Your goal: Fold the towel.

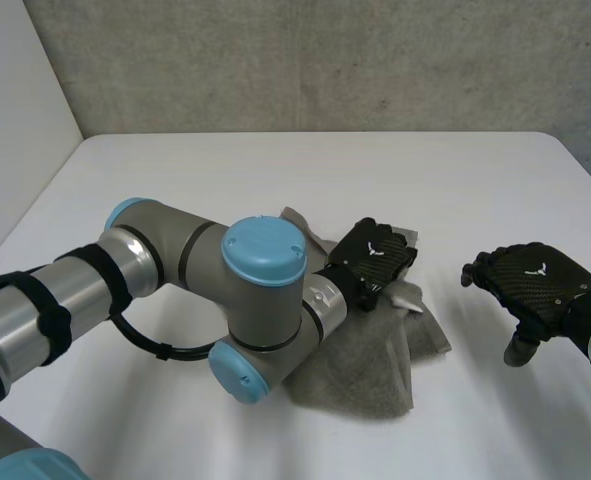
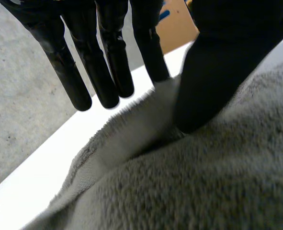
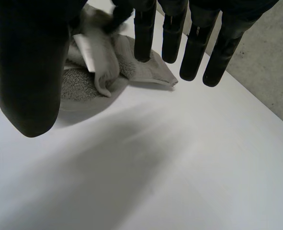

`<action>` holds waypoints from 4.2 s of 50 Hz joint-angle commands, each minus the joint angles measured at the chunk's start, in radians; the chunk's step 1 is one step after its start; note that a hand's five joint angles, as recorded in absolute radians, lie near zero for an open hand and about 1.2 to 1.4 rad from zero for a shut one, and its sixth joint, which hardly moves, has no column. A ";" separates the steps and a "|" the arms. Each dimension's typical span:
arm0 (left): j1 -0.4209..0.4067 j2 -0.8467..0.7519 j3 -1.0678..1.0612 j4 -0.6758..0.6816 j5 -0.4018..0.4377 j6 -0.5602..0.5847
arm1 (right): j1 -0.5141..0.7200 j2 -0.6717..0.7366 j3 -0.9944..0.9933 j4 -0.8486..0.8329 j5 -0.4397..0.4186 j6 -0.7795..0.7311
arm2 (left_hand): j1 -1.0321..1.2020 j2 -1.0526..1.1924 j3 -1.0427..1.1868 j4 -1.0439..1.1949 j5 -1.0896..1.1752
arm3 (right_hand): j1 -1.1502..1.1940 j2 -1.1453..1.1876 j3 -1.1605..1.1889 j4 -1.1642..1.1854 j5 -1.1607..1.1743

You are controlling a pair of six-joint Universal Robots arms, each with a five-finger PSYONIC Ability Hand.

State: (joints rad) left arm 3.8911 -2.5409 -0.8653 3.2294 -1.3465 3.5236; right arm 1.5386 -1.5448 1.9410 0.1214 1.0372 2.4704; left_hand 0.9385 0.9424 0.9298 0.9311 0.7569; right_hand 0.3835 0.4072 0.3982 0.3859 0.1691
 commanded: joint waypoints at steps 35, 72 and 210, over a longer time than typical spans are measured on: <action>0.655 0.749 -1.020 0.329 -0.269 0.020 | 0.360 0.252 -0.168 -0.174 0.213 0.200 | 0.458 0.454 0.466 0.465 0.465 | -0.046 -0.070 -0.061 -0.048 -0.006; 0.970 0.982 -1.244 0.329 0.058 -0.218 | 0.463 0.678 -0.693 0.075 0.196 0.730 | 0.458 0.454 0.466 0.465 0.465 | 1.013 0.989 0.998 1.010 1.053; 0.513 0.772 -1.089 0.693 -0.243 -0.294 | 0.238 0.324 -0.268 -0.079 0.219 0.358 | 0.458 0.454 0.466 0.465 0.465 | -0.052 -0.076 -0.067 -0.055 -0.012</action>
State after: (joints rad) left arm 4.4026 -1.7831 -1.9408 3.9212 -1.5922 3.2520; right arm 1.8285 -1.1967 1.6137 0.0215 1.3428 2.7717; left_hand 1.1928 1.2161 1.2165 1.2183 1.0239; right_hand 0.2596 0.2658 0.2567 0.2773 0.0826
